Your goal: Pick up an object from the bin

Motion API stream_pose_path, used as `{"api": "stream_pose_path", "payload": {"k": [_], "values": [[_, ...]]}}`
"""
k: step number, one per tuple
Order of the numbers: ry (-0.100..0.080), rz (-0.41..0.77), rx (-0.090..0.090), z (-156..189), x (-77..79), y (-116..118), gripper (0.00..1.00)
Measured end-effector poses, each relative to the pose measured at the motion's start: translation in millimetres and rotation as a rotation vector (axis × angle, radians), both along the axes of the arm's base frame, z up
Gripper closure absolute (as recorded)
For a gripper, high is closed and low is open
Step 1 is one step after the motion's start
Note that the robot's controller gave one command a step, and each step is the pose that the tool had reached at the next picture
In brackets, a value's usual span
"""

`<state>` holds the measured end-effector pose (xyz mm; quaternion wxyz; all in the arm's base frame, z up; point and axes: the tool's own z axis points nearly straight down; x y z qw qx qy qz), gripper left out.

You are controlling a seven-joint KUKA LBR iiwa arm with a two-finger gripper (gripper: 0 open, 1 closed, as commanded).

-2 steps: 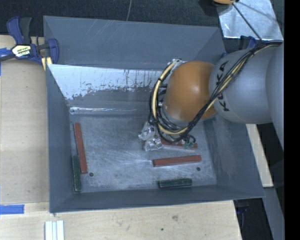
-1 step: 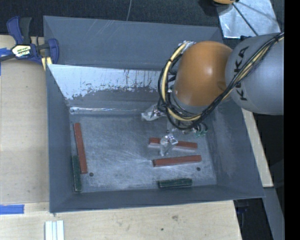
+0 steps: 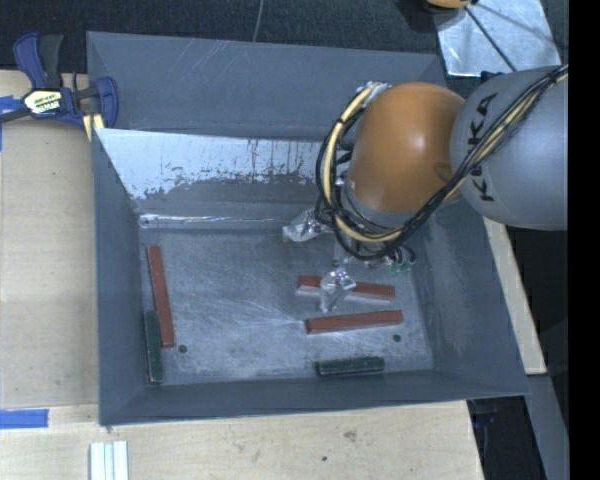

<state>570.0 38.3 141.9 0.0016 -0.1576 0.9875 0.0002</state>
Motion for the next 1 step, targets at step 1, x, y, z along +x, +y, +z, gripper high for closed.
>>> {"api": "stream_pose_path", "payload": {"k": [1], "values": [[-0.023,0.091,0.001,-63.5,3.1,-49.4,1.0]]}}
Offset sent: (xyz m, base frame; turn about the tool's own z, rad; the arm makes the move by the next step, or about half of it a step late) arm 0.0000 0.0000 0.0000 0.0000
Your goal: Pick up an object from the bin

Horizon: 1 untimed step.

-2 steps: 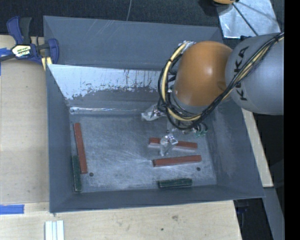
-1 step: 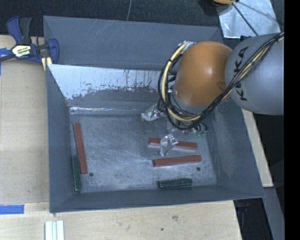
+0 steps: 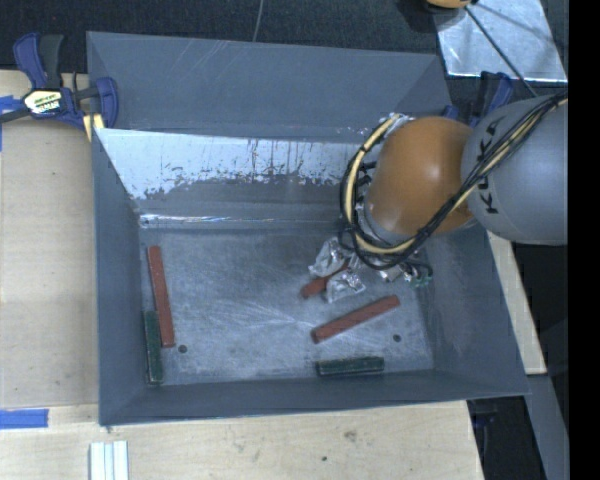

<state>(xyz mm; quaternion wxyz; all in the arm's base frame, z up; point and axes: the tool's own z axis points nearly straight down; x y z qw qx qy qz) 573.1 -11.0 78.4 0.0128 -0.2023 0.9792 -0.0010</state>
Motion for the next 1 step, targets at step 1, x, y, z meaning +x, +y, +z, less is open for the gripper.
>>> {"api": "stream_pose_path", "payload": {"k": [1], "values": [[0.0,0.0,0.0,0.0,0.0,0.0,1.0]]}}
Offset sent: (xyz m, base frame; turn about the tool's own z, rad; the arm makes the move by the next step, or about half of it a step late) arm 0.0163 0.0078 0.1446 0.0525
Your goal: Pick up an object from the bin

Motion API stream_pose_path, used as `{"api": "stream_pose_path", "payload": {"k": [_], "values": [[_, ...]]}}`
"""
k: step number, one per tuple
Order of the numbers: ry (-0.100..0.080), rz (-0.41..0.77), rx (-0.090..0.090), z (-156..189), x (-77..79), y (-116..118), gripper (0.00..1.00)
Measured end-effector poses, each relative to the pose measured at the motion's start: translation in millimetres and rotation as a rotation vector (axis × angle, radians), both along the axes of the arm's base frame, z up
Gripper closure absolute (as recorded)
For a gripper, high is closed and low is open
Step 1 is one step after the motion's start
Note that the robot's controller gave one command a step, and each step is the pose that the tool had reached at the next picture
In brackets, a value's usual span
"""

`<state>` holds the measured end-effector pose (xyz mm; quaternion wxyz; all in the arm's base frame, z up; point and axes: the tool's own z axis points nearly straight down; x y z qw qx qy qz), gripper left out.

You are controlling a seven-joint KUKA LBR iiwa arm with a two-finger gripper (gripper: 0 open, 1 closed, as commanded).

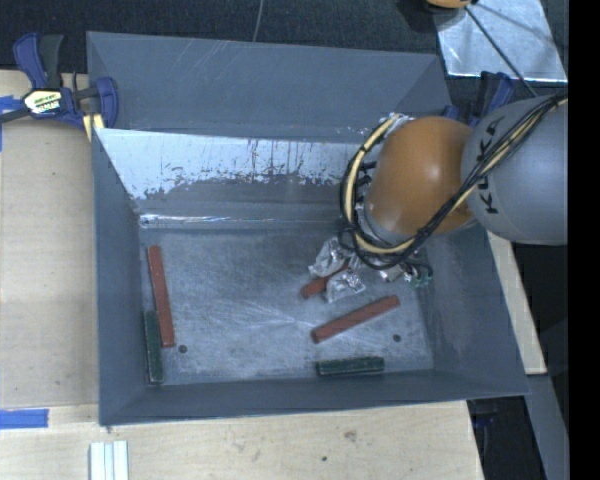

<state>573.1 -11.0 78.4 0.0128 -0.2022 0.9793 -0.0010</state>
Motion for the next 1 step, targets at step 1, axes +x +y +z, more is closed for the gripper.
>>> {"api": "stream_pose_path", "payload": {"k": [1], "values": [[0.017,-0.054,-0.002,147.4,18.4,7.1,1.0]]}}
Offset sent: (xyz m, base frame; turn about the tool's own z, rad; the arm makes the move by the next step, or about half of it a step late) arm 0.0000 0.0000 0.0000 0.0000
